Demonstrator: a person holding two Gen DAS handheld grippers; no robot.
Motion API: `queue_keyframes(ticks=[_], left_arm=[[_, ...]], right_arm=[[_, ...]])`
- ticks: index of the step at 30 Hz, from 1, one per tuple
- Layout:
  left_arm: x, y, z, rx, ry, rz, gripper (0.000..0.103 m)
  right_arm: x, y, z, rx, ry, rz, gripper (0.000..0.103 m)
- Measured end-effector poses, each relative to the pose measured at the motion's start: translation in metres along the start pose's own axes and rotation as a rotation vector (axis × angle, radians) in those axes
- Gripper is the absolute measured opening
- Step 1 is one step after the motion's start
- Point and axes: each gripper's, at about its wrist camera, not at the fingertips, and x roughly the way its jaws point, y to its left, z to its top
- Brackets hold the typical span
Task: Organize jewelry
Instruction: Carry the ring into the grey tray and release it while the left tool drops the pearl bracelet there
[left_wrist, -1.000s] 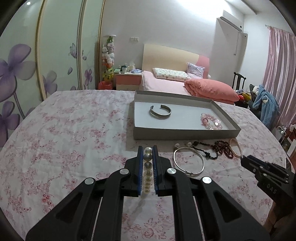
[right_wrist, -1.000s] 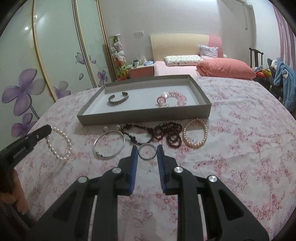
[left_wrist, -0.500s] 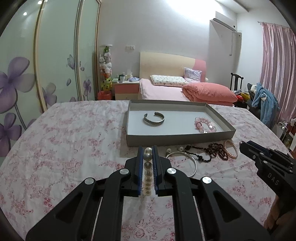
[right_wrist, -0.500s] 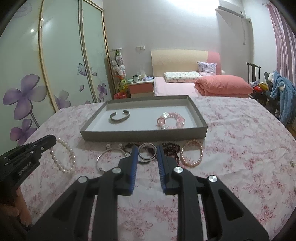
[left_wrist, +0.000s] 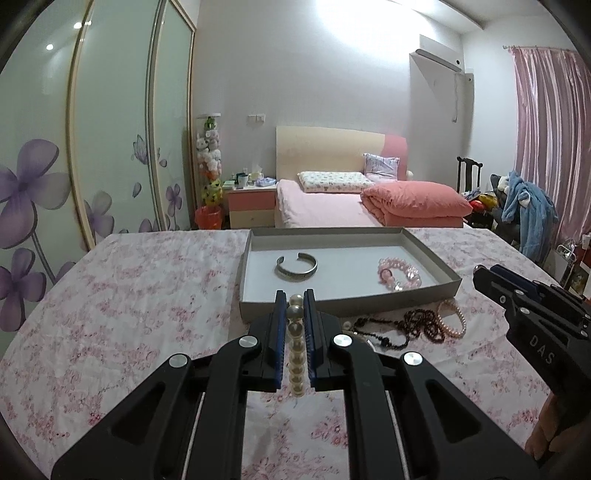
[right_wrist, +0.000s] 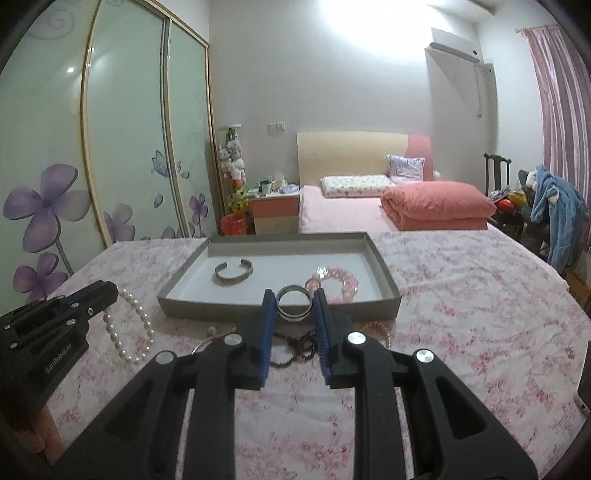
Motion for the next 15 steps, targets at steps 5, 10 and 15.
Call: queue_keyframes(ticks=[5,10,15], left_arm=[[0.003,-0.005,0.005,0.009,-0.026,0.0,0.01],[0.004,-0.008,0.013,0.017,-0.06,0.0,0.01],[0.009,-0.011,0.02,0.029,-0.09,-0.004,0.01]], right_arm=[[-0.001,0.0,0.007,-0.01,-0.036,-0.013,0.021],[-0.004,-0.001,0.016,-0.017,-0.087,-0.027,0.021],[0.0,-0.001,0.025,-0.019,-0.125,-0.037,0.021]])
